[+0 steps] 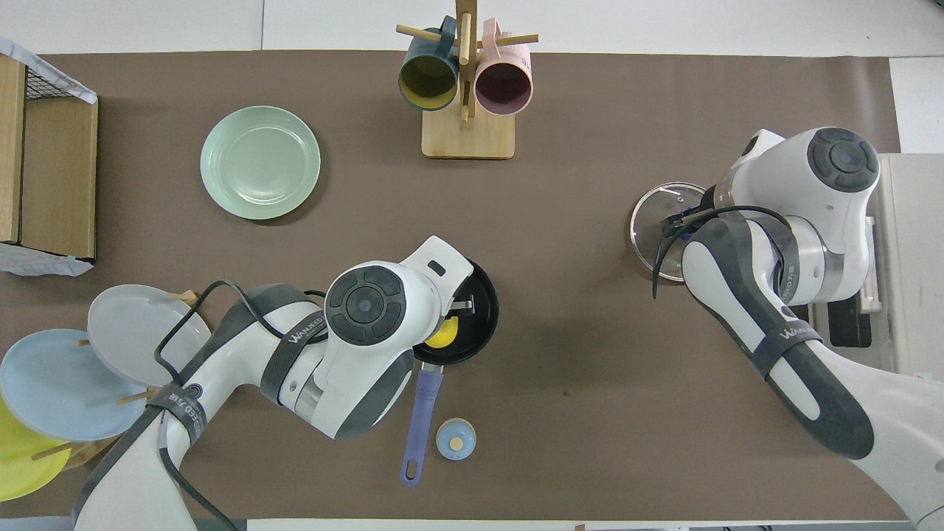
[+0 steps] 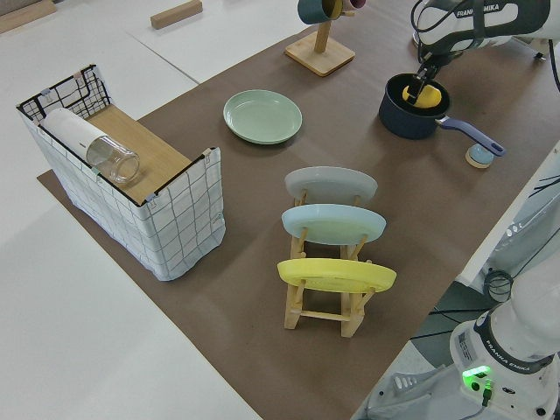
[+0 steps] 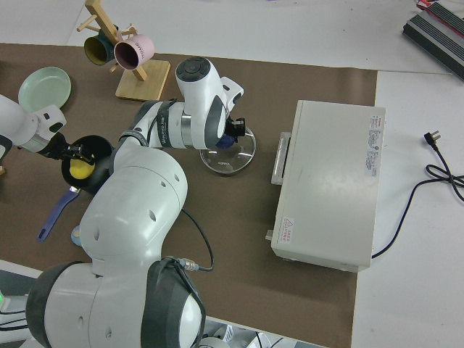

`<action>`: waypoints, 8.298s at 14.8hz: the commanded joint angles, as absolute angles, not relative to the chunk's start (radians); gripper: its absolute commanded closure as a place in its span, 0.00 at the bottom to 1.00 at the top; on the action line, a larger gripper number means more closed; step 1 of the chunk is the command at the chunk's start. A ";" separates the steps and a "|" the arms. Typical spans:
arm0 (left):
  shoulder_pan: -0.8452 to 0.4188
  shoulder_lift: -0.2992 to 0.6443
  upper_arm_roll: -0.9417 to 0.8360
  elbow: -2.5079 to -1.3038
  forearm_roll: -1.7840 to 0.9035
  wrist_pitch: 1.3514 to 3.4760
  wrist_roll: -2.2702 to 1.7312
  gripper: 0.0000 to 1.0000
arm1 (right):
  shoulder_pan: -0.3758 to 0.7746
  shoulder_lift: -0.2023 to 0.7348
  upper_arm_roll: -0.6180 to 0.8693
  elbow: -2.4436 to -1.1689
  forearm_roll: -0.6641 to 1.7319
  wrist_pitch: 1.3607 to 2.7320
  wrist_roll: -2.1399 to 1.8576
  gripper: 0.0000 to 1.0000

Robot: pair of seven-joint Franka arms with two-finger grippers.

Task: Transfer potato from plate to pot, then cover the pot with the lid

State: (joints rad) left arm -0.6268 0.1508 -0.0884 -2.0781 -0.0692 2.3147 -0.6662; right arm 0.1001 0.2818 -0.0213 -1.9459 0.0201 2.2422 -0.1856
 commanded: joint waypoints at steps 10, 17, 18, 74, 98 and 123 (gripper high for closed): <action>-0.678 0.215 -0.067 -2.098 -0.009 2.408 -0.686 0.44 | 0.247 0.194 -0.015 -1.672 0.023 1.830 -0.012 0.91; -0.634 0.172 -0.061 -1.976 -0.009 2.220 -0.644 0.00 | 0.247 0.092 -0.015 -1.664 0.029 1.721 0.002 1.00; -0.608 0.155 -0.063 -1.936 -0.009 2.167 -0.629 0.00 | 0.250 0.080 -0.015 -1.663 0.028 1.714 0.002 1.00; -0.094 -0.057 -0.021 -1.578 -0.044 1.447 -0.069 0.00 | 0.741 0.341 -0.002 -1.666 -0.014 1.997 0.788 0.98; -0.094 -0.060 -0.021 -1.588 -0.041 1.454 -0.061 0.00 | 0.213 0.101 -0.014 -1.480 -0.018 1.473 0.100 0.00; -0.094 -0.066 -0.021 -1.588 -0.041 1.451 -0.061 0.00 | 0.081 -0.040 -0.055 -1.632 -0.034 1.480 -0.048 0.00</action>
